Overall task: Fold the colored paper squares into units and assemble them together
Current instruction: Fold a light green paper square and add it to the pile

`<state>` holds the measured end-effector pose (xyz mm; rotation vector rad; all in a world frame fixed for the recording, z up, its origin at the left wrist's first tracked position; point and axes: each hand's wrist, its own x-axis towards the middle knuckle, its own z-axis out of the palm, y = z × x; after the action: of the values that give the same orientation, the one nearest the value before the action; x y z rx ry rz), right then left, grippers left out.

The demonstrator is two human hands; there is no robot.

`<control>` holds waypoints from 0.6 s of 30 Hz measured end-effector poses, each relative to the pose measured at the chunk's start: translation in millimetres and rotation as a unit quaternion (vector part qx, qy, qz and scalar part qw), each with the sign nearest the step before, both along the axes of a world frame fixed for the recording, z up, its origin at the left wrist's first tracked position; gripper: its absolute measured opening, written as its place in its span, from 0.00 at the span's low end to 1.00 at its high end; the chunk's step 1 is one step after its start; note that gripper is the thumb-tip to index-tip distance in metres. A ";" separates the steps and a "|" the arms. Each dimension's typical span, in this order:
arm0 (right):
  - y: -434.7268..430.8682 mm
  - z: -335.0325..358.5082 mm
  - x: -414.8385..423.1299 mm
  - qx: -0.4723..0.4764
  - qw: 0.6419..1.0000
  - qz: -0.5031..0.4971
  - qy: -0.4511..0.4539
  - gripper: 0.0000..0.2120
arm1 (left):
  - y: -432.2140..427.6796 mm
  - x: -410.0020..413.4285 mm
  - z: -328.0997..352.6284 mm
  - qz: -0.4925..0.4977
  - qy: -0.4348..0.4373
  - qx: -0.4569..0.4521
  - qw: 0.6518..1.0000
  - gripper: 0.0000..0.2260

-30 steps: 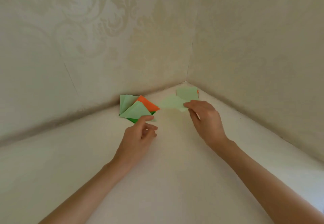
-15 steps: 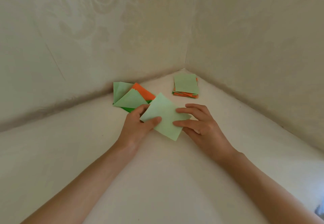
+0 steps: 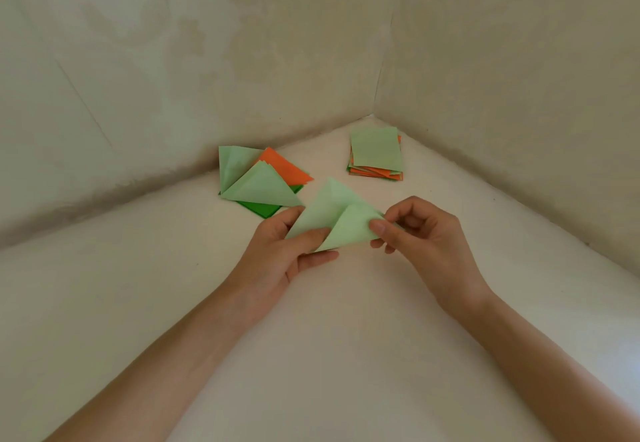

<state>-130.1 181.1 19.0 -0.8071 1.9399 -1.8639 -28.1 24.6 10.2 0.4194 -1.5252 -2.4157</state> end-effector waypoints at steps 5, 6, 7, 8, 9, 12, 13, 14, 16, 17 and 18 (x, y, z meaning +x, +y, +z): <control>-1.1 -3.1 1.5 0.039 0.999 0.021 0.000 0.06 | -0.7 2.3 2.3 -0.011 -0.032 -0.124 0.992 0.14; -1.3 -3.0 2.5 0.043 0.999 0.028 -0.001 0.06 | 0.0 2.5 2.2 -0.006 -0.031 -0.151 0.988 0.13; -1.1 -2.9 3.5 0.046 0.998 0.034 -0.002 0.06 | 1.0 2.8 1.9 -0.001 -0.029 -0.169 0.985 0.12; -1.3 -2.7 4.3 0.049 0.998 0.040 -0.003 0.06 | 2.0 2.9 1.4 0.005 -0.027 -0.182 0.983 0.12; -1.5 -3.1 4.5 0.051 0.998 0.045 -0.004 0.06 | 2.3 2.9 0.2 0.014 -0.021 -0.198 0.980 0.12; -1.6 -2.4 5.2 0.057 0.997 0.054 -0.004 0.06 | 1.3 2.8 -2.8 0.015 0.020 -0.268 0.963 0.17; -1.5 -1.7 5.6 0.059 0.997 0.056 -0.006 0.06 | 1.3 3.5 -2.1 0.012 0.034 -0.282 0.959 0.17; -1.3 -1.2 6.0 0.061 0.996 0.058 -0.006 0.06 | 0.9 4.1 -1.8 0.016 0.039 -0.296 0.954 0.16; -1.4 -0.4 6.7 0.066 0.996 0.061 -0.003 0.06 | -0.4 4.6 -0.5 0.028 0.038 -0.319 0.947 0.10; -1.8 -0.4 6.8 0.068 0.996 0.061 -0.002 0.06 | -1.2 5.0 -0.4 0.028 0.037 -0.324 0.945 0.09; -1.8 -0.7 6.8 0.069 0.996 0.061 -0.003 0.07 | -1.9 5.4 -0.6 0.028 0.039 -0.327 0.944 0.09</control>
<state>-123.3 179.3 18.3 -0.8555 1.9457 -1.6403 -22.7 22.8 9.6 0.2138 -2.1056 -1.7061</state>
